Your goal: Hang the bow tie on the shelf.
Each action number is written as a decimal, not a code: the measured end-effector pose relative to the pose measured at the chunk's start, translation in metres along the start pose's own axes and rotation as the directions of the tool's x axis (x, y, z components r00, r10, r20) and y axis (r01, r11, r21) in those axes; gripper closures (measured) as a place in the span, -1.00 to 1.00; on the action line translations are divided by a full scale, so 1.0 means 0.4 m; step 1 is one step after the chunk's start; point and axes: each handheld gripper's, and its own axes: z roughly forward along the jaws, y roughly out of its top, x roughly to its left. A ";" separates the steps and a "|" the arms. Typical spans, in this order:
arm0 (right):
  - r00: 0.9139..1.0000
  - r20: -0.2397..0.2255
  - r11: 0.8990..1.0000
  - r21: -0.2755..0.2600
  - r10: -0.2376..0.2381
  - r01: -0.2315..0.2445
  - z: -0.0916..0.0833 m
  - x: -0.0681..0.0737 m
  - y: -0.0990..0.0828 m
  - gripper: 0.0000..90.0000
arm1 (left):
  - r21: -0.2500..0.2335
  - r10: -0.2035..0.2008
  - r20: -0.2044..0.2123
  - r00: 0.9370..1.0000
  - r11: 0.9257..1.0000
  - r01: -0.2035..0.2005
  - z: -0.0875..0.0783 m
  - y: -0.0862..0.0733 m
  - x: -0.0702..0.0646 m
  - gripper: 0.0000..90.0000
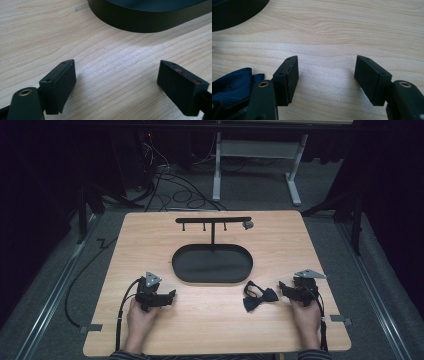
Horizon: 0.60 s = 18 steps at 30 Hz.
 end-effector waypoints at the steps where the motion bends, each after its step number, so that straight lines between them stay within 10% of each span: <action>1: 1.000 0.000 1.000 0.000 0.001 -0.001 0.000 0.000 0.000 -0.17 | 0.000 0.000 0.000 1.000 1.000 0.000 0.000 0.000 0.000 -0.65; 18: 1.000 -0.004 1.000 0.000 0.002 -0.002 0.000 -0.001 0.000 -0.17 | 0.000 0.000 0.000 1.000 1.000 0.000 0.000 0.000 0.000 -0.65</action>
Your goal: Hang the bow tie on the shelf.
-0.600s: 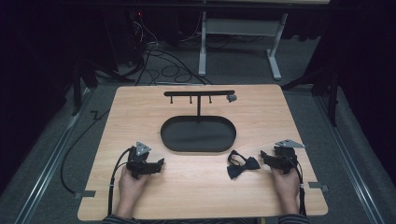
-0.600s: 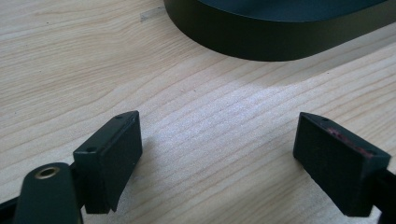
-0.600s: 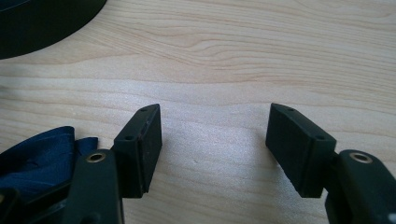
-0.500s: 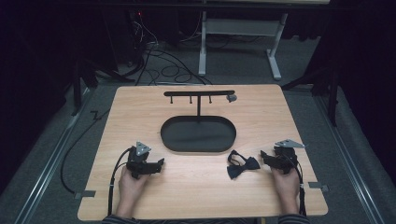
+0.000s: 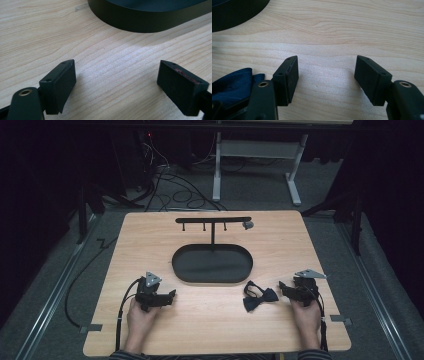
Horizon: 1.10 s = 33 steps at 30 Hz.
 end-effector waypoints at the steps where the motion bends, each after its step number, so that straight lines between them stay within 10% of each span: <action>1: 1.000 0.000 1.000 0.000 0.000 0.000 0.000 0.000 0.000 -0.17 | 0.000 0.000 0.000 1.000 1.000 0.000 0.000 0.000 0.000 -0.65; 33: 0.999 -0.007 0.999 -0.012 0.035 -0.035 -0.010 -0.014 -0.002 -0.12 | 0.001 0.000 0.000 1.000 1.000 0.000 0.000 0.000 0.000 -0.65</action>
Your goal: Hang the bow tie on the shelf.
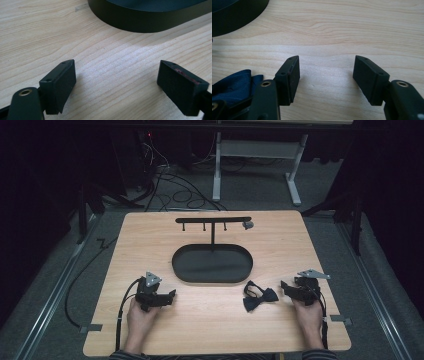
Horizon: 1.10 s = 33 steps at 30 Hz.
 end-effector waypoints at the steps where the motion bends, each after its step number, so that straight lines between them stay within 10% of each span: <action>1: 1.000 -0.002 1.000 -0.007 0.004 -0.004 -0.002 -0.001 0.000 -0.12 | 0.000 0.000 0.000 1.000 1.000 0.000 0.000 0.000 0.000 -0.65; 33: 0.994 -0.113 1.000 -0.024 -0.014 0.011 -0.074 0.058 0.013 0.10 | -0.001 -0.001 0.000 1.000 1.000 0.001 0.000 0.000 0.000 -0.65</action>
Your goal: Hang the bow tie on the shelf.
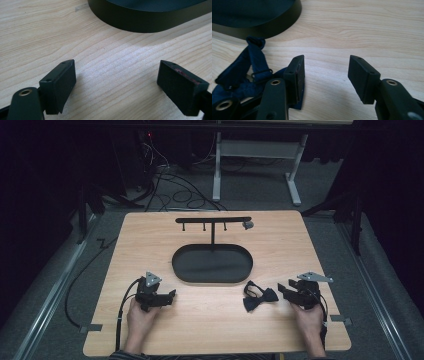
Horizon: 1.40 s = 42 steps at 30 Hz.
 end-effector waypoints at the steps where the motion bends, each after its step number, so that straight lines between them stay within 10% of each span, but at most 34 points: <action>1: 1.000 -0.003 1.000 -0.004 -0.001 0.001 -0.002 0.005 0.001 0.11 | 0.000 0.000 0.000 1.000 1.000 0.000 0.000 0.000 0.000 -0.65; 42: 0.977 -0.168 0.991 0.015 -0.128 0.133 0.056 0.148 0.061 0.37 | 0.000 0.000 0.000 1.000 1.000 0.000 0.000 0.000 0.000 -0.65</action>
